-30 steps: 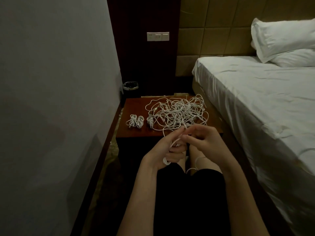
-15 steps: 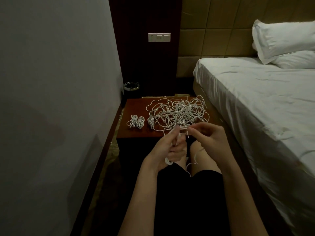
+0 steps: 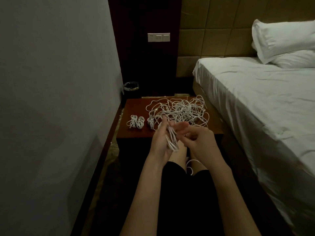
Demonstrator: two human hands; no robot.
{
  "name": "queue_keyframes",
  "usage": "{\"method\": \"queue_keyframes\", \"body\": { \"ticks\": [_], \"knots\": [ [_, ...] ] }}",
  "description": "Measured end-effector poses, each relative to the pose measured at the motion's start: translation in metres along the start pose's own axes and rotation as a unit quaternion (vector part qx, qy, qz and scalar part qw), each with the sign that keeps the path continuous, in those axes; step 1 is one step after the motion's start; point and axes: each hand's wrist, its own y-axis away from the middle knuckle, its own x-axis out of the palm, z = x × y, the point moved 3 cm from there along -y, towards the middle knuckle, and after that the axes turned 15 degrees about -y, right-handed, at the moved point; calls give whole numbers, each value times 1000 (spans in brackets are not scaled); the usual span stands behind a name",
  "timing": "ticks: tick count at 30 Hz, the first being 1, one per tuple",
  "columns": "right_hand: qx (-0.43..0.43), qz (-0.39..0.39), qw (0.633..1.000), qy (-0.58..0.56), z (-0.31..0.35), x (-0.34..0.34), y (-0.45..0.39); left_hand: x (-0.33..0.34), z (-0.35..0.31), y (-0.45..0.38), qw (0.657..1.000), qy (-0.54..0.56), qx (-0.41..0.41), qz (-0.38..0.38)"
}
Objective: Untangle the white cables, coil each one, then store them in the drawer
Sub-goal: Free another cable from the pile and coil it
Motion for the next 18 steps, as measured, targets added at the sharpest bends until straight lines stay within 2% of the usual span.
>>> {"method": "queue_keyframes", "body": {
  "ticks": [3,6,8,12,18],
  "knots": [
    [-6,56,998,-31,8,-4,4,-4,-3,-1,985,172,-6,-31],
    [-14,51,997,-62,12,-15,4,-4,-8,-1,964,258,-16,-62],
    [-25,54,998,-33,11,-11,3,-4,-10,0,953,297,-14,-58],
    [-7,99,994,51,5,12,2,-12,-12,-1,972,225,9,-69],
    [47,173,983,46,6,-9,2,-19,-16,2,985,138,26,-102]
  ]
}}
